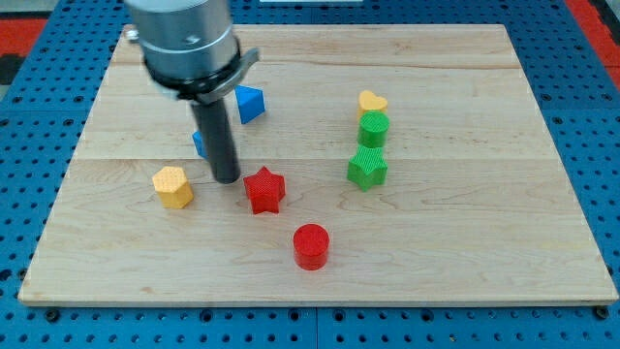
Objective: Place the red star diagonal to the red circle
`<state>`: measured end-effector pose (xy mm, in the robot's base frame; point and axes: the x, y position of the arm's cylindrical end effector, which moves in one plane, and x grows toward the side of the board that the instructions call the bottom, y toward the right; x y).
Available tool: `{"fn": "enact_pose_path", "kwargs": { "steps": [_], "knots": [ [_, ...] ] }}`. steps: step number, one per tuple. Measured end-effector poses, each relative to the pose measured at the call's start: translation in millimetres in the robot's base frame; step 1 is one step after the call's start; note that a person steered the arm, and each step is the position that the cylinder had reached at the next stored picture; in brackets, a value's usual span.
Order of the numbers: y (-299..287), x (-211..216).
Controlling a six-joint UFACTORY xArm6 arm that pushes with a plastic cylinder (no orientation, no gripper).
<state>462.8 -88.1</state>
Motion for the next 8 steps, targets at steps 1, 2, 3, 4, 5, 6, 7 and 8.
{"fn": "enact_pose_path", "kwargs": {
  "steps": [1, 2, 3, 4, 5, 6, 7, 8],
  "knots": [
    [33.4, 17.5],
    [37.0, 45.8],
    [37.0, 22.9],
    [37.0, 11.0],
    [34.5, 5.6],
    [30.7, 1.1],
    [30.7, 2.9],
    [37.2, 6.5]
  ]
}}
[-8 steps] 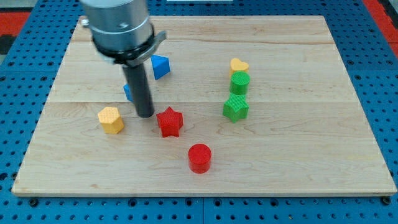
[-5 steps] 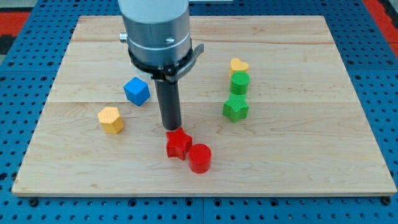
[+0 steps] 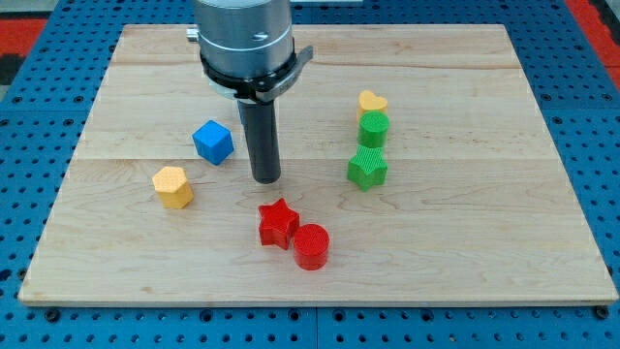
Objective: Place the red star diagonal to the red circle
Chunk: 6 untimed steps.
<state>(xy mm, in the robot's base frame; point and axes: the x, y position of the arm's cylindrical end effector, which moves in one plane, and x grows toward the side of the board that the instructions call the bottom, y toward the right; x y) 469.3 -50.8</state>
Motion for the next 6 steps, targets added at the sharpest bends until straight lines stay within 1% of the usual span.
{"fn": "enact_pose_path", "kwargs": {
  "steps": [2, 4, 6],
  "knots": [
    [28.1, -9.1],
    [28.8, -9.0],
    [47.0, -15.9]
  ]
}}
